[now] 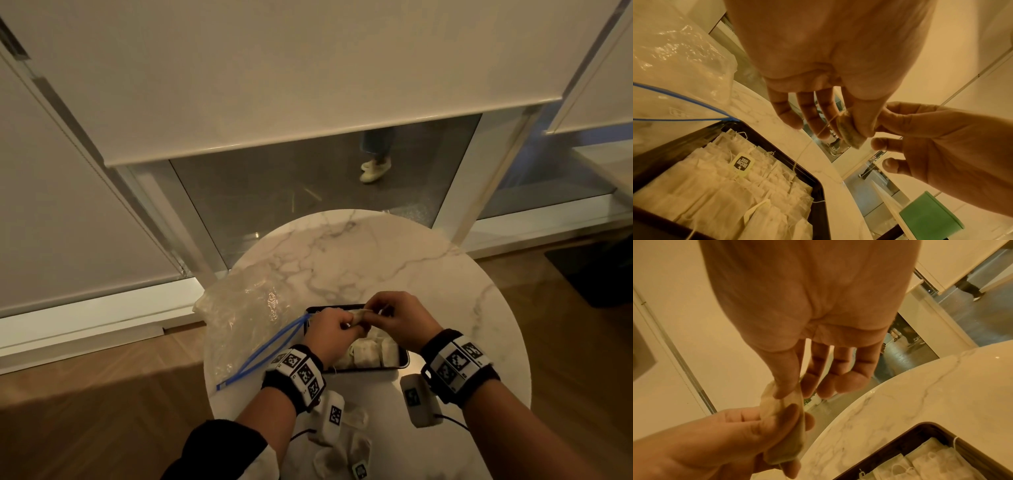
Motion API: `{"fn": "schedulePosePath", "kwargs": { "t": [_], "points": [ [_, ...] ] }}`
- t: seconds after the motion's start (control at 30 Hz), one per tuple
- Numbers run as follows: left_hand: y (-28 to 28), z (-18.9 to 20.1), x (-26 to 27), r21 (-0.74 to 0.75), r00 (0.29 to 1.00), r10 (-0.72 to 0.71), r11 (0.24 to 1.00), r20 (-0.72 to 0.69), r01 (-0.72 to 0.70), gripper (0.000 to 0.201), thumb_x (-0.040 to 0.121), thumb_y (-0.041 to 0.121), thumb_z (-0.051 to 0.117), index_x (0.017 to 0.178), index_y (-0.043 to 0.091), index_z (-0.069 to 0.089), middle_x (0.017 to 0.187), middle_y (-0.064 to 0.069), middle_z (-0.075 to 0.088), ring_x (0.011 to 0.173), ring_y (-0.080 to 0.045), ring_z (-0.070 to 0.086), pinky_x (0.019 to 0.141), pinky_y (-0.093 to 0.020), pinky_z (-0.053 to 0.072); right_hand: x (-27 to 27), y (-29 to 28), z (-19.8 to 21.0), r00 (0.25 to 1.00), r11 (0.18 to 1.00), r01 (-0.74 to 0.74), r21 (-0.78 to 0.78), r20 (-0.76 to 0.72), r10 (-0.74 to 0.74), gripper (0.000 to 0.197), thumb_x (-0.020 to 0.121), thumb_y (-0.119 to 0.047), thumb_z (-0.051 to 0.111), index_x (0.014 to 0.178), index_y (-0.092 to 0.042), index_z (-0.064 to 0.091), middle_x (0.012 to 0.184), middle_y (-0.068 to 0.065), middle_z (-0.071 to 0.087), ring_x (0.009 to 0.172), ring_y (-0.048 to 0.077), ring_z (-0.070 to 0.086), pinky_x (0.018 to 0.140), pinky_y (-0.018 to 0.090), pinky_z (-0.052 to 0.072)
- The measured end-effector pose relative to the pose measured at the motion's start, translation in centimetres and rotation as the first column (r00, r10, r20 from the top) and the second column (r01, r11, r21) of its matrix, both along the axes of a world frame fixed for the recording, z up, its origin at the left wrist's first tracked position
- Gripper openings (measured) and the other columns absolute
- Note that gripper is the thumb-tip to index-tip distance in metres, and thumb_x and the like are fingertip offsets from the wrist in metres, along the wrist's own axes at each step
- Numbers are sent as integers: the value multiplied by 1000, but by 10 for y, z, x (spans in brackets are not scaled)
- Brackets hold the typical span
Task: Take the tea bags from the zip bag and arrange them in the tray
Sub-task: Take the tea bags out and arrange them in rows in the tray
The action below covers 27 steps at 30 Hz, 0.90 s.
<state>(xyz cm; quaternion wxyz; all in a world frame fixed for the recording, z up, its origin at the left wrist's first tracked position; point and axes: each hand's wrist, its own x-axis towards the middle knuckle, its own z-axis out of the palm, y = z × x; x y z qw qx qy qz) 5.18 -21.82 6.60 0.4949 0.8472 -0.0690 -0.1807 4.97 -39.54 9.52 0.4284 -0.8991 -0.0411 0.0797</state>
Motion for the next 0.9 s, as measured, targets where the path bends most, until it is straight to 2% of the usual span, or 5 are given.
{"fn": "schedulePosePath", "kwargs": {
  "t": [0.1,0.23,0.47,0.67,0.9],
  "points": [
    [-4,0,3,-26,1000,7,1000,-3,-7,19,85,27,75,66,30,73,66,-2,67,65,-11,60,74,-41,56,3,-6,-2,1000,1000,-13,-21,-23,12,9,86,-31,73,79,-25,72,74,-8,68,67,10,60,63,25,51],
    [-10,3,-1,-74,998,-1,997,56,5,7,88,26,72,93,25,77,85,4,74,85,-9,67,80,-30,55,4,-12,-2,997,999,-41,-32,-67,38,12,85,-27,73,74,-29,72,71,-11,67,61,3,56,60,21,45],
    [-23,-12,-4,-51,998,0,999,61,3,38,88,24,73,55,38,62,55,20,58,60,2,53,67,-24,48,6,-25,0,997,999,-27,-42,-69,24,16,83,-20,75,73,-30,68,77,-8,67,76,15,61,71,28,51],
    [-34,-22,-4,-17,996,-18,1000,84,20,45,88,27,74,51,22,49,53,10,45,55,-6,43,58,-25,38,2,-41,-7,992,1000,-12,-21,-123,9,7,86,-20,72,82,-25,70,80,-7,68,66,3,57,59,11,42],
    [-45,-35,-11,-49,998,10,999,60,-7,47,88,26,74,51,26,46,45,13,39,47,-2,36,52,-17,33,1,-48,-16,993,999,27,-25,-110,-30,10,88,-18,71,80,-24,69,82,-4,68,67,5,56,59,10,43]
  ]
}}
